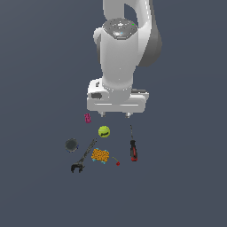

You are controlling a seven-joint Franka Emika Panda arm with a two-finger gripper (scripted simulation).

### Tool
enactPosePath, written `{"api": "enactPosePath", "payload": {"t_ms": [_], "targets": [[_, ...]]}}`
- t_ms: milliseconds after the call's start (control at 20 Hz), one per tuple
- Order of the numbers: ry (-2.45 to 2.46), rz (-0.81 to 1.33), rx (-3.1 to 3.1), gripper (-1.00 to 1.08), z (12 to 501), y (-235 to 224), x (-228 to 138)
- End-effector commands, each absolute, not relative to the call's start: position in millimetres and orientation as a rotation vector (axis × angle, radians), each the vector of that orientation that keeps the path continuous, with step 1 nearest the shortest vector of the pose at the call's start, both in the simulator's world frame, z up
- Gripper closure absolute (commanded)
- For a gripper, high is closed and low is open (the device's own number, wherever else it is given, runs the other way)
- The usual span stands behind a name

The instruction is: Pick up a designated object from a clutter of objects.

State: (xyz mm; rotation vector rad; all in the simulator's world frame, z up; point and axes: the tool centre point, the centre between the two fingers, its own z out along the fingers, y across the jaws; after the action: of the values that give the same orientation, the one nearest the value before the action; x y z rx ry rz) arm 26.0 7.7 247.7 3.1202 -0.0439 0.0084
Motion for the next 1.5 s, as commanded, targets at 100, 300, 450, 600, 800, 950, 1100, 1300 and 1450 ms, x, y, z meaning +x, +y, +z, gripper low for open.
{"api": "enactPosePath", "payload": {"t_ms": [100,300,450,600,800,950,1100,1300,1450], "targets": [[-0.026,0.006,3.120,-0.92,196,34,35],[-0.011,0.005,3.125,-0.92,149,59,38],[-0.002,0.004,3.129,-0.92,120,74,37],[0.004,0.003,3.134,-0.92,98,86,35],[0.010,0.001,3.138,-0.92,77,97,32],[0.012,0.000,3.141,-0.92,68,102,30],[0.013,0.000,3.141,-0.92,65,103,29],[0.014,-0.002,3.141,-0.92,63,103,29],[0.014,-0.002,3.141,-0.92,54,103,29]]}}
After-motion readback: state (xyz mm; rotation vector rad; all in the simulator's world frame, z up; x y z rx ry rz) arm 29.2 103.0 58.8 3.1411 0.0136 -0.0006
